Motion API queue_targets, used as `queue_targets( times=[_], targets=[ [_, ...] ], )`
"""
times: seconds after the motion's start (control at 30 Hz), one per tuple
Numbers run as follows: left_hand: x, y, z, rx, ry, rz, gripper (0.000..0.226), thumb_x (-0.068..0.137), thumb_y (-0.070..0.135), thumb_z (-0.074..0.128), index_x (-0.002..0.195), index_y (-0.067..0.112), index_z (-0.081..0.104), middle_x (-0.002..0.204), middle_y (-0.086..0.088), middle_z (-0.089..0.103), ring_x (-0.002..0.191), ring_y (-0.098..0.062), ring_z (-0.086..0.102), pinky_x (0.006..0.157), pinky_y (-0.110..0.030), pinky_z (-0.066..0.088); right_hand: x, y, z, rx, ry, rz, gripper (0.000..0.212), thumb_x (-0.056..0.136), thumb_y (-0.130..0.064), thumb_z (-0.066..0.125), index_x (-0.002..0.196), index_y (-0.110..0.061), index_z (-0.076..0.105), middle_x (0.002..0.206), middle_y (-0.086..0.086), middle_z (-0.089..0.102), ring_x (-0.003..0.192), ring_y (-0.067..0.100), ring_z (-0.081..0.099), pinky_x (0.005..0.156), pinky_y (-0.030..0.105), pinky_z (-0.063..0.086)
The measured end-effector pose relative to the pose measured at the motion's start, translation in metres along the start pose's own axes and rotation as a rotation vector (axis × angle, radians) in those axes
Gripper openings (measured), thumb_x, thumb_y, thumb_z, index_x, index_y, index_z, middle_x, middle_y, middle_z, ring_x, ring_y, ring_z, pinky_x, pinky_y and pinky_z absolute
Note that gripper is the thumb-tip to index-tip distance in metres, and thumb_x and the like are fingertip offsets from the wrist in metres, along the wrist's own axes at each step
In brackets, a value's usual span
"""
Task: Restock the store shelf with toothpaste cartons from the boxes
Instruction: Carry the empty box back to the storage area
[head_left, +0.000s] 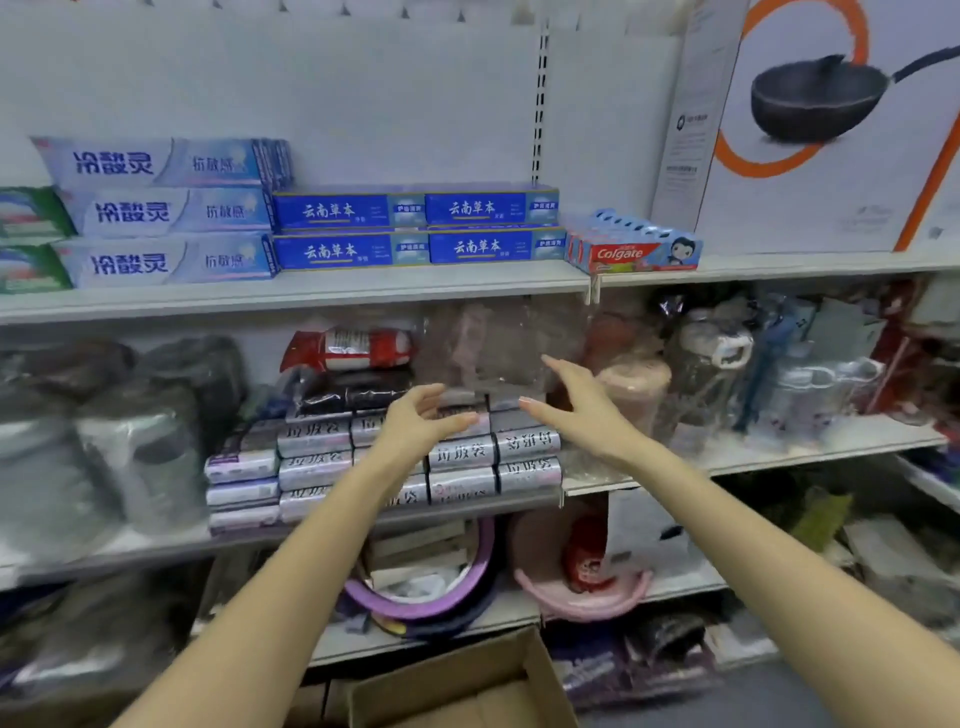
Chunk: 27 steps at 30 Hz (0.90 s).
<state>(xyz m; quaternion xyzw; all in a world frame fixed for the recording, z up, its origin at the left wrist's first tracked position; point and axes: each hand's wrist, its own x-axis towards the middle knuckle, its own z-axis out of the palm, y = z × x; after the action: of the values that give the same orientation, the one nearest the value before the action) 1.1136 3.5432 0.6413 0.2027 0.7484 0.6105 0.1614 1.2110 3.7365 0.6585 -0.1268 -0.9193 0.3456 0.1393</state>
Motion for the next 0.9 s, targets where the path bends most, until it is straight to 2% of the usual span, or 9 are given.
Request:
queue_targets(
  times=[0.17, 0.37, 0.47, 0.57, 0.63, 0.7, 0.8, 0.83, 0.9],
  targets=[
    [-0.016, -0.076, -0.019, 0.033, 0.081, -0.168, 0.069, 0.077, 0.021, 0.080, 0.136, 0.008, 0.048, 0.142, -0.009, 0.048, 0.131, -0.022, 0.045, 0.105, -0.028, 0.037, -0.007, 0.025, 0.085, -0.013, -0.223, 0.031, 0.075, 0.088, -0.050, 0.058, 0.149, -0.020, 0.025, 0.155, 0.007, 0.024, 0.143, 0.023, 0.020, 0.114, 0.035, 0.018],
    [-0.052, -0.210, -0.027, 0.031, 0.239, -0.485, 0.067, 0.076, 0.014, 0.080, 0.134, 0.001, 0.049, 0.134, -0.013, 0.054, 0.120, -0.021, 0.052, 0.091, -0.024, 0.039, -0.026, 0.107, 0.195, -0.003, -0.485, 0.211, 0.082, 0.085, -0.055, 0.059, 0.150, -0.018, 0.027, 0.154, 0.007, 0.027, 0.142, 0.025, 0.024, 0.115, 0.036, 0.023],
    [-0.080, -0.279, -0.025, 0.006, 0.306, -0.689, 0.076, 0.071, 0.020, 0.083, 0.135, 0.001, 0.046, 0.135, -0.010, 0.052, 0.121, -0.021, 0.052, 0.098, -0.028, 0.041, -0.045, 0.161, 0.245, 0.008, -0.543, 0.363, 0.089, 0.079, -0.059, 0.064, 0.147, -0.012, 0.033, 0.152, 0.009, 0.033, 0.141, 0.023, 0.028, 0.116, 0.036, 0.024],
    [-0.103, -0.336, -0.023, -0.025, 0.313, -0.874, 0.061, 0.082, 0.007, 0.073, 0.134, -0.006, 0.044, 0.128, -0.008, 0.051, 0.118, -0.021, 0.049, 0.098, -0.031, 0.041, -0.069, 0.217, 0.285, 0.017, -0.650, 0.525, 0.103, 0.068, -0.075, 0.062, 0.146, -0.014, 0.034, 0.151, 0.009, 0.034, 0.141, 0.026, 0.030, 0.116, 0.039, 0.026],
    [-0.115, -0.373, -0.024, 0.016, 0.303, -0.997, 0.069, 0.083, 0.017, 0.074, 0.141, 0.002, 0.041, 0.141, -0.012, 0.046, 0.130, -0.028, 0.043, 0.108, -0.041, 0.036, -0.083, 0.251, 0.302, 0.012, -0.717, 0.628, 0.094, 0.078, -0.062, 0.064, 0.149, -0.013, 0.026, 0.155, 0.011, 0.026, 0.143, 0.028, 0.026, 0.117, 0.039, 0.023],
    [-0.121, -0.407, -0.030, 0.055, 0.330, -1.068, 0.077, 0.078, 0.028, 0.077, 0.143, 0.011, 0.040, 0.146, -0.010, 0.042, 0.133, -0.032, 0.040, 0.110, -0.047, 0.034, -0.088, 0.287, 0.320, 0.012, -0.715, 0.713, 0.097, 0.076, -0.061, 0.066, 0.150, -0.014, 0.024, 0.155, 0.009, 0.025, 0.142, 0.028, 0.027, 0.116, 0.040, 0.025],
    [-0.124, -0.459, -0.027, 0.083, 0.373, -1.117, 0.084, 0.077, 0.031, 0.078, 0.146, 0.014, 0.034, 0.149, -0.009, 0.038, 0.134, -0.033, 0.038, 0.109, -0.047, 0.035, -0.095, 0.362, 0.358, 0.021, -0.642, 0.814, 0.129, 0.040, -0.086, 0.064, 0.147, -0.022, 0.032, 0.148, 0.005, 0.040, 0.135, 0.027, 0.038, 0.111, 0.046, 0.034],
    [-0.125, -0.475, -0.023, 0.094, 0.380, -1.130, 0.083, 0.079, 0.031, 0.077, 0.147, 0.015, 0.032, 0.150, -0.009, 0.036, 0.134, -0.032, 0.038, 0.106, -0.044, 0.037, -0.098, 0.383, 0.370, 0.026, -0.612, 0.831, 0.125, 0.040, -0.085, 0.064, 0.144, -0.021, 0.036, 0.143, 0.005, 0.046, 0.132, 0.028, 0.042, 0.109, 0.047, 0.037],
    [-0.128, -0.508, -0.014, 0.101, 0.404, -1.155, 0.083, 0.081, 0.031, 0.076, 0.148, 0.016, 0.029, 0.151, -0.008, 0.034, 0.134, -0.031, 0.037, 0.100, -0.043, 0.038, -0.098, 0.401, 0.385, 0.001, -0.546, 0.875, 0.104, 0.059, -0.068, 0.073, 0.141, -0.014, 0.036, 0.138, 0.009, 0.048, 0.128, 0.032, 0.046, 0.106, 0.048, 0.040]
  ],
)
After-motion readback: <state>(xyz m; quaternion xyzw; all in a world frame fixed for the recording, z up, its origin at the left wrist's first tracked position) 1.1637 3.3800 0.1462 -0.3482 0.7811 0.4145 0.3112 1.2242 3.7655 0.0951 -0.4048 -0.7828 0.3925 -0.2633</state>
